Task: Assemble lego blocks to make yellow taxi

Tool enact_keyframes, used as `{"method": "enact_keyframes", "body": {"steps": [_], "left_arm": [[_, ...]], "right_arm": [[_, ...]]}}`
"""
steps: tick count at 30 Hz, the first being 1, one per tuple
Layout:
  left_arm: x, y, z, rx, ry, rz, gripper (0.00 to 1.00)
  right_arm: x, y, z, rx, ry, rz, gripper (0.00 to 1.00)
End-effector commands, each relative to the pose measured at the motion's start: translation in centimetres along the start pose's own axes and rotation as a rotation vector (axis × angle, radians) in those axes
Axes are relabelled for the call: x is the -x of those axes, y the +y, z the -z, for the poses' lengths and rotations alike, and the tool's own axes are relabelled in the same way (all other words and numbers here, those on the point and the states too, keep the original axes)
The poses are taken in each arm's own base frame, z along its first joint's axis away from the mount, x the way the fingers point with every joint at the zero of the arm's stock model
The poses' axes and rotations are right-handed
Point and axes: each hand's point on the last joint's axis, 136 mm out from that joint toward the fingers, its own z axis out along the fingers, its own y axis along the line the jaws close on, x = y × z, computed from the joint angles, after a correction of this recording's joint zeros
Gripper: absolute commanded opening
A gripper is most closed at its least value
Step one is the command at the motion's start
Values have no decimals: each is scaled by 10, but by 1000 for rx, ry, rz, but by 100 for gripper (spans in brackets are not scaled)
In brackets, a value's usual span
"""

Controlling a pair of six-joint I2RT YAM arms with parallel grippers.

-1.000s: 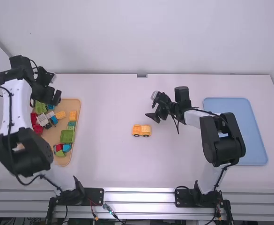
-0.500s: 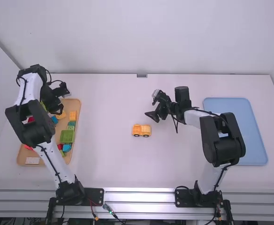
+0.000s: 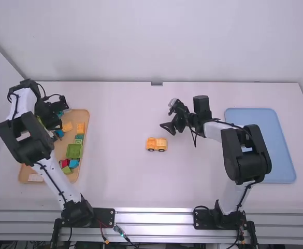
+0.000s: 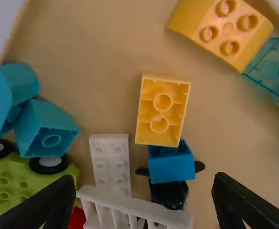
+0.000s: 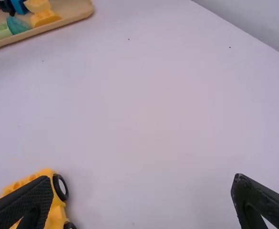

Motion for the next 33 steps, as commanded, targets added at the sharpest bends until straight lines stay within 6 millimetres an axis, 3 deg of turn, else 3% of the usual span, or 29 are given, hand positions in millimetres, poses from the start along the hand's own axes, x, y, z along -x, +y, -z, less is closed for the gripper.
{"method": "enact_keyframes", "body": {"steps": [1,7,11,25,33], "left_arm": [[12,-8,-8,-32,-53,-31,75],[12,-11,-18,-33,-58,-56,74],[13,-13,-25,-36,-67,-55,66],[14,-16,-40,-36,-86,-47,66],[7,-14,-66,-55,-51,-26,64]], "right_arm": [[17,-5,6,-15,-32,1,99],[17,-5,6,-15,-31,1,99],[17,-5,6,-15,-32,2,99],[17,-4,6,-11,-32,1,99],[15,-3,6,-7,-23,-10,99]]}}
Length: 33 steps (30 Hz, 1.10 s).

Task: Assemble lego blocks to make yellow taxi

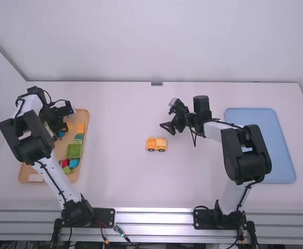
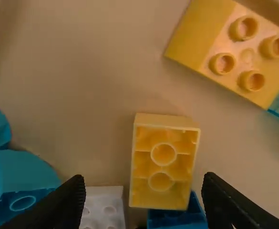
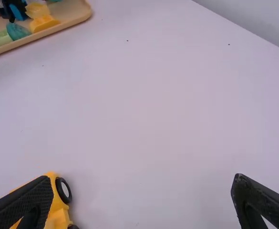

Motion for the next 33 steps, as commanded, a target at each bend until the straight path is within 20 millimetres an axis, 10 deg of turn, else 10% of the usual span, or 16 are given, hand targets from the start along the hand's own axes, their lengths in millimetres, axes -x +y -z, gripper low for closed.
{"method": "enact_keyframes", "body": {"steps": [1,33], "left_arm": [[-2,-10,-19,-54,3,17,63],[4,-13,-18,-67,-12,4,35]], "right_arm": [[16,-3,6,-9,-28,20,99],[14,-2,6,-5,-22,12,99]]}}
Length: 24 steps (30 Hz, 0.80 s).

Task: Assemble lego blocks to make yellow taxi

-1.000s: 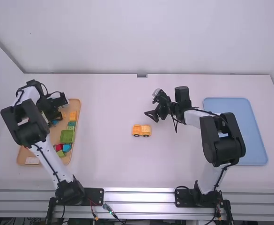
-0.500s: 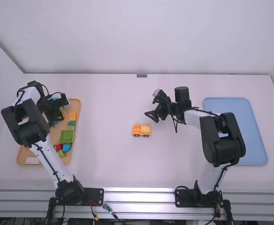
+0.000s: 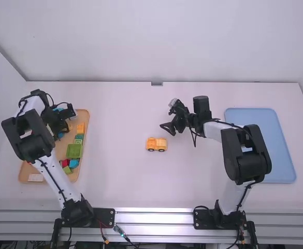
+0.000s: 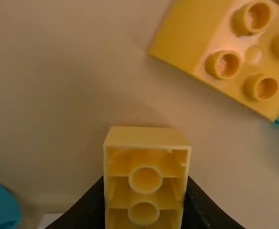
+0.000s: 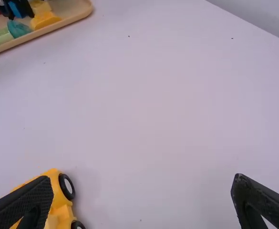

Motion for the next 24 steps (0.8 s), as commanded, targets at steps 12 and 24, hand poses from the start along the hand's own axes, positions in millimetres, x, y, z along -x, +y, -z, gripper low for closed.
{"method": "enact_keyframes", "body": {"steps": [12,24], "left_arm": [[19,1,3,-4,-30,-1,27],[82,14,65,-7,-207,162,16]], "right_arm": [[17,-3,6,-8,-33,23,99],[40,2,6,29,-122,45,99]]}}
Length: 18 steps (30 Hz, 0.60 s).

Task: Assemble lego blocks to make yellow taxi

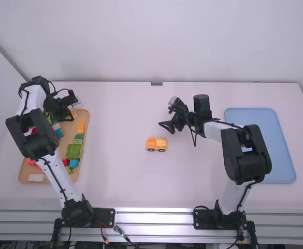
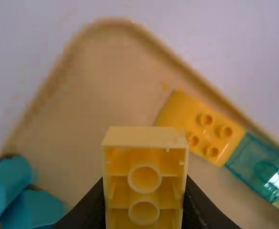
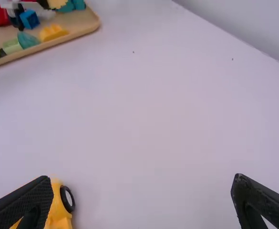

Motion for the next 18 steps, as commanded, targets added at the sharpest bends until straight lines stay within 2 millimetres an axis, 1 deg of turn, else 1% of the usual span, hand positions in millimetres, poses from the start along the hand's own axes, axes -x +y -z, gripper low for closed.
{"method": "enact_keyframes", "body": {"steps": [1,2,3,4,5,8,10,13,14,16,18], "left_arm": [[29,2,17,-6,-107,99,16],[33,0,22,-17,-132,101,14],[44,-6,29,-45,-186,88,13],[49,-9,31,-55,-208,76,12],[59,-15,38,-79,-273,50,10],[84,-33,54,-135,-425,-29,9],[102,-46,68,-176,-561,-91,9],[117,-59,77,-204,-656,-162,5],[119,-61,77,-207,-662,-172,5],[129,-68,75,-226,-677,-196,4],[134,-69,65,-219,-640,-213,4]], "right_arm": [[25,0,4,9,-58,-14,99],[28,-1,4,5,-69,-26,99],[33,-1,4,5,-84,-38,99],[35,-1,3,10,-91,-40,99],[41,4,2,33,-112,-29,99],[51,11,1,60,-147,10,99],[58,16,-2,73,-169,45,99],[67,22,-6,81,-194,83,99],[68,23,-7,82,-196,84,99],[75,23,-6,80,-217,81,99],[77,19,-4,73,-227,71,99]]}}
